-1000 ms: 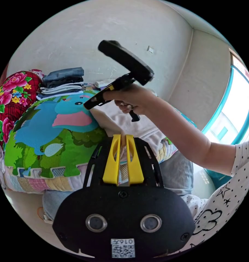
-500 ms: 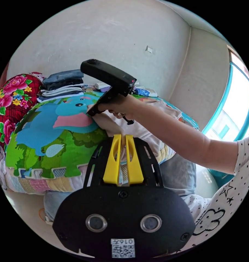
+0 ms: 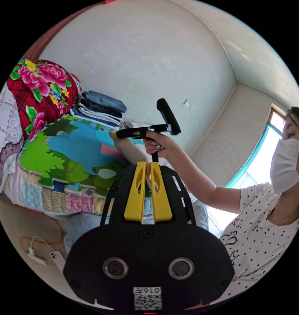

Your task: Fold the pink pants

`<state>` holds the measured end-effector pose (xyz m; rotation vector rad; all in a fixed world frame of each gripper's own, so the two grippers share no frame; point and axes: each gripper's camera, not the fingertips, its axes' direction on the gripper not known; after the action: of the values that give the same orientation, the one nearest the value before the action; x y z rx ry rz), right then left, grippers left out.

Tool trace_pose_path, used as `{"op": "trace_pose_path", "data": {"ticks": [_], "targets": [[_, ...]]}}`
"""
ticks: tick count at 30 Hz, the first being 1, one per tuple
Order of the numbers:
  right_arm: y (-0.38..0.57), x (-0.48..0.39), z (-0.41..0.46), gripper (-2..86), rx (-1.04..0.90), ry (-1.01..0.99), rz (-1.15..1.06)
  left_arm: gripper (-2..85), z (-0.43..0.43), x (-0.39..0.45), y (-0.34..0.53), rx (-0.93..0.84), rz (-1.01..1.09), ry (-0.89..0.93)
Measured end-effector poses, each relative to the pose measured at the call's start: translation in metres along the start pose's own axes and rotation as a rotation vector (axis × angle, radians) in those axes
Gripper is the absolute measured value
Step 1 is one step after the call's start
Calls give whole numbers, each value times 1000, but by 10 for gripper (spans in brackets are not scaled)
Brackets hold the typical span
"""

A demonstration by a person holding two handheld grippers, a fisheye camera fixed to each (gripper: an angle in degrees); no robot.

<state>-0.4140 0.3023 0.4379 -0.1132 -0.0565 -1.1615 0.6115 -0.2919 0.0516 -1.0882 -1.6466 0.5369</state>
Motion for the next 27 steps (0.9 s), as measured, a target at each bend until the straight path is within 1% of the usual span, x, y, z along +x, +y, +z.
{"op": "trace_pose_path", "data": {"ticks": [2,4,8,10,15,19,23,26,27], "targets": [[-5,-5,3,0,13,-83,-24,-8,-13,7,-11,1,3,-16],[-7,-9,2,0,15,-112,-52,-8,-18,20,-26,-13,31,-35],[-1,-7,-23,0,20,-80,-144,-8,-1,73,-65,-66,163,-62],[7,4,-42,0,35,-66,-154,-8,17,99,-82,-85,229,-55],[39,56,-105,1,44,-7,-137,-8,87,180,-126,-127,362,14],[85,121,-162,1,52,52,-45,-7,143,235,-142,-132,407,59],[144,183,-196,2,14,141,60,-5,217,294,-144,-227,461,61],[188,221,-198,4,-7,185,136,-1,266,319,-133,-247,396,27],[197,228,-195,5,-14,184,153,5,288,327,-124,-285,386,6]]}}
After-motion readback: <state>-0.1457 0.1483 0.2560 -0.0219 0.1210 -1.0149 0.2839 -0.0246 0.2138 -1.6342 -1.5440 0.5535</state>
